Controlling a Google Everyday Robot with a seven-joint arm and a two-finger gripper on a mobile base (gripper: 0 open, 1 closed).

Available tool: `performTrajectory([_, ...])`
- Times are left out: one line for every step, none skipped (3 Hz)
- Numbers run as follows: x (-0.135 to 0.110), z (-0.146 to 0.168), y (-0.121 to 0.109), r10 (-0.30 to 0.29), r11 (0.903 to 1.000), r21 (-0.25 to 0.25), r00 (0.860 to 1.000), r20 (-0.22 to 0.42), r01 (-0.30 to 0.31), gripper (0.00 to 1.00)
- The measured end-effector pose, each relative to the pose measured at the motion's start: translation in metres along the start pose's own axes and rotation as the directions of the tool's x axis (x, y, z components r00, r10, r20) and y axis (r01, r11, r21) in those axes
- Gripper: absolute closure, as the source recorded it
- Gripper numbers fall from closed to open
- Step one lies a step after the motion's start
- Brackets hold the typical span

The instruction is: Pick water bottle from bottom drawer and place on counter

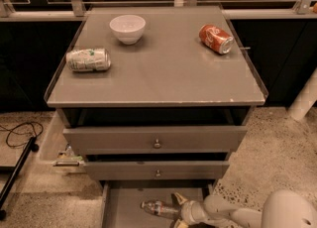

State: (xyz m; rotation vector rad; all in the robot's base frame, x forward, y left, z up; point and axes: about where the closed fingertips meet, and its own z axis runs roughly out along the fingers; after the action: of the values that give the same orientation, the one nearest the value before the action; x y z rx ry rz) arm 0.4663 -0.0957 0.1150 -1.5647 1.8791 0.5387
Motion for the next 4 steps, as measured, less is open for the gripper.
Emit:
performTrajectory([0.0000, 0.0000, 0.0000, 0.000, 1.0000, 0.000, 1.000, 0.000, 0.000, 0.19])
performTrajectory([0.0000, 0.0000, 0.0000, 0.000, 1.0000, 0.000, 1.000, 0.000, 0.000, 0.43])
performTrajectory([0.0000, 0.0001, 0.0001, 0.000, 1.0000, 0.000, 1.000, 0.000, 0.000, 0.66])
performTrajectory([0.0000, 0.0001, 0.0001, 0.000, 1.0000, 0.000, 1.000, 0.000, 0.000, 0.89])
